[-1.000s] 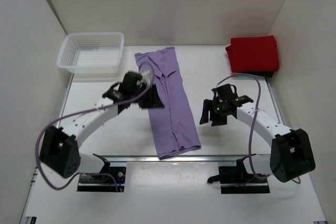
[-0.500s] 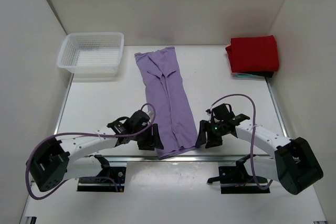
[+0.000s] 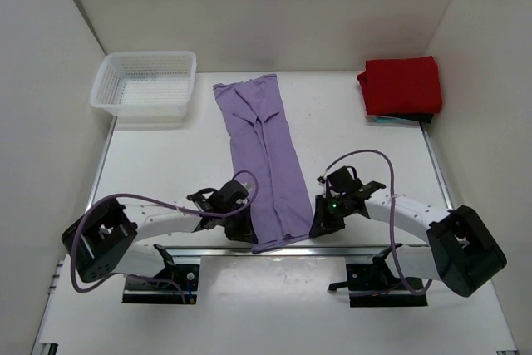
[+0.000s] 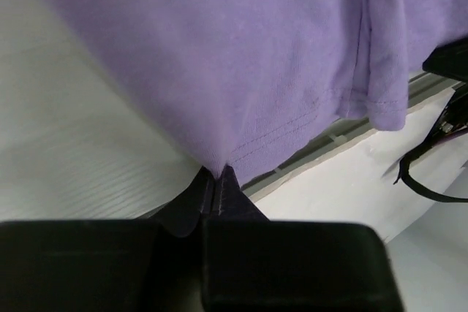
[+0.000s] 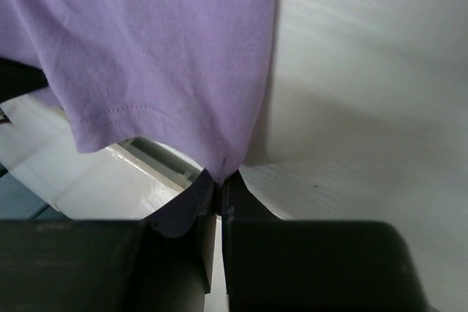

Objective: Fold and stack the t-shirts
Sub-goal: Grab the bottom of the folded rectangular tshirt with both arms, then fold the folded rectangular tshirt in 1/3 of the way

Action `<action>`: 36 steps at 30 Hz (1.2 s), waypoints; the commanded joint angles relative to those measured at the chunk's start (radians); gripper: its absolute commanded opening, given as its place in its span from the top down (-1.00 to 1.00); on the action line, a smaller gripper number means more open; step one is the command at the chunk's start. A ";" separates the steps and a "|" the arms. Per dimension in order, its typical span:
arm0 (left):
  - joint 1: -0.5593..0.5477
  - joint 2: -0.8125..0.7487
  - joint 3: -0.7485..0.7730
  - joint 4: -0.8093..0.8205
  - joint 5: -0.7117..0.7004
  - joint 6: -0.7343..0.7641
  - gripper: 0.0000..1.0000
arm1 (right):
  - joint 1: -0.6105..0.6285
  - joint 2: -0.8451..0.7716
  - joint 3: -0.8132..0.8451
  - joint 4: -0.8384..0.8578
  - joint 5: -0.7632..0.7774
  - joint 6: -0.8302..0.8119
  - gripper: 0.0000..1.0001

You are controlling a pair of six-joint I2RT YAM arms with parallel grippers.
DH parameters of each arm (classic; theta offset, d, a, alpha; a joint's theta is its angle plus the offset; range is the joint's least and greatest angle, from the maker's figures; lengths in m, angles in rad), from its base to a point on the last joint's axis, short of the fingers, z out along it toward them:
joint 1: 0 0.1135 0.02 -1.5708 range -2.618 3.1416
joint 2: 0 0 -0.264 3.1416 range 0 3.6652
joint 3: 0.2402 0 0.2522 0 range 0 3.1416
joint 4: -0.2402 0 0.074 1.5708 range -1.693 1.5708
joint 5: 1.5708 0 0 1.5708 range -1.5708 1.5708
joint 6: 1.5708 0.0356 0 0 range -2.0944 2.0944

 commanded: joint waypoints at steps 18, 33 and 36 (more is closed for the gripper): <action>0.208 -0.392 -0.099 -0.243 0.113 0.048 1.00 | 0.149 0.031 0.171 -0.242 -0.079 -0.088 1.00; 0.643 0.183 0.587 -0.305 0.181 0.418 1.00 | -0.162 0.653 1.079 -0.495 0.053 -0.332 1.00; 0.681 0.266 0.644 -0.290 0.178 0.433 1.00 | -0.176 0.791 1.296 -0.555 0.079 -0.355 0.99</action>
